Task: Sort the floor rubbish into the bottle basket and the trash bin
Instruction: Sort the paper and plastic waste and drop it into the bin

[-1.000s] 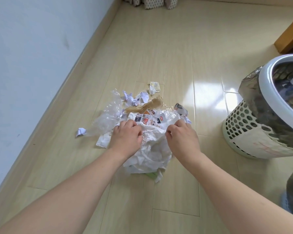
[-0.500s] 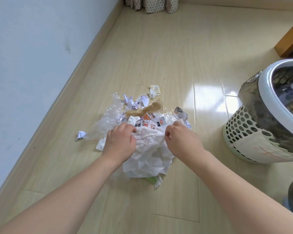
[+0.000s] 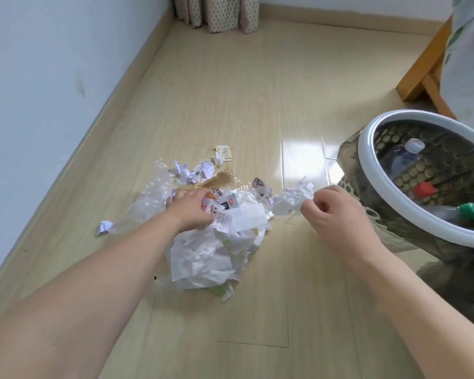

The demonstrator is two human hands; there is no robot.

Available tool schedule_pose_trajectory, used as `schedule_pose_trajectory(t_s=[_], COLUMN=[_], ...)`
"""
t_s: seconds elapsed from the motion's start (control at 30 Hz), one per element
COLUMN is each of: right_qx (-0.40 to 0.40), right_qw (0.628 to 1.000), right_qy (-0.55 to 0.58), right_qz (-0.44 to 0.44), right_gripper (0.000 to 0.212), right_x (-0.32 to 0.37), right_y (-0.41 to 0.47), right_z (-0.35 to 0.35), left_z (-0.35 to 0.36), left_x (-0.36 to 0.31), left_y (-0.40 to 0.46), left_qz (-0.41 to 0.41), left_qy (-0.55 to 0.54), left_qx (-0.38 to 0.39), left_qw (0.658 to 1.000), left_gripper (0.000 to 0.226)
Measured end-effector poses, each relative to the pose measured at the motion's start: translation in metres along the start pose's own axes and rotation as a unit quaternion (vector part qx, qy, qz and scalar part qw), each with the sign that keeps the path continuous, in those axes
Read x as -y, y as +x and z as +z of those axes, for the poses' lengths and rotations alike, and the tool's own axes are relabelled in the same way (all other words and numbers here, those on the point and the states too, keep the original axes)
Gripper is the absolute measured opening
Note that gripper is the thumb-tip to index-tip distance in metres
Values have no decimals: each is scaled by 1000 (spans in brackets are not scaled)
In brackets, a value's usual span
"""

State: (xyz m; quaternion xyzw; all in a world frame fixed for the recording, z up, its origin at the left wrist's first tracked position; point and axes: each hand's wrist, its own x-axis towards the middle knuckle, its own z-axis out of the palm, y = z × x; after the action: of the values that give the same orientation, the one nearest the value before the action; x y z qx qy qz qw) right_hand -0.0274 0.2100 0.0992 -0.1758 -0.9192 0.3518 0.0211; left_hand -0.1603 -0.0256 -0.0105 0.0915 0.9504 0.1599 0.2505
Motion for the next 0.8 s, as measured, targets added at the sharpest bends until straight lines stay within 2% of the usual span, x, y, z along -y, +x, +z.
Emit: schedule_pose_trajectory(t_s=[0.07, 0.1, 0.23, 0.33, 0.47, 0.6, 0.8], right_qx=[-3, -3, -20, -6, 52, 56, 9], right_qw=[999, 998, 987, 982, 975, 976, 974], right_qy=[32, 54, 140, 162, 182, 173, 154], right_qz=[20, 30, 82, 94, 118, 121, 165], right_gripper=[35, 34, 30, 19, 42, 33, 27], right_x=[-11, -16, -37, -44, -39, -25, -56], right_y=[-3, -4, -5, -6, -8, -16, -52], right_z=[-4, -5, -7, -9, -24, -82, -202], left_z=[1, 1, -5, -15, -40, -66, -71], left_x=[-2, -3, -6, -9, -32, -86, -216], left_y=[9, 13, 16, 4, -36, -84, -152], left_qz=[-11, -13, 29, 89, 132, 145, 251], left_qy=[70, 97, 143, 40, -36, -149, -242], left_qx=[-1, -13, -108, -141, -201, -226, -159], left_qw=[997, 995, 983, 985, 970, 952, 924], left_gripper=[67, 60, 18, 9, 8, 10, 8])
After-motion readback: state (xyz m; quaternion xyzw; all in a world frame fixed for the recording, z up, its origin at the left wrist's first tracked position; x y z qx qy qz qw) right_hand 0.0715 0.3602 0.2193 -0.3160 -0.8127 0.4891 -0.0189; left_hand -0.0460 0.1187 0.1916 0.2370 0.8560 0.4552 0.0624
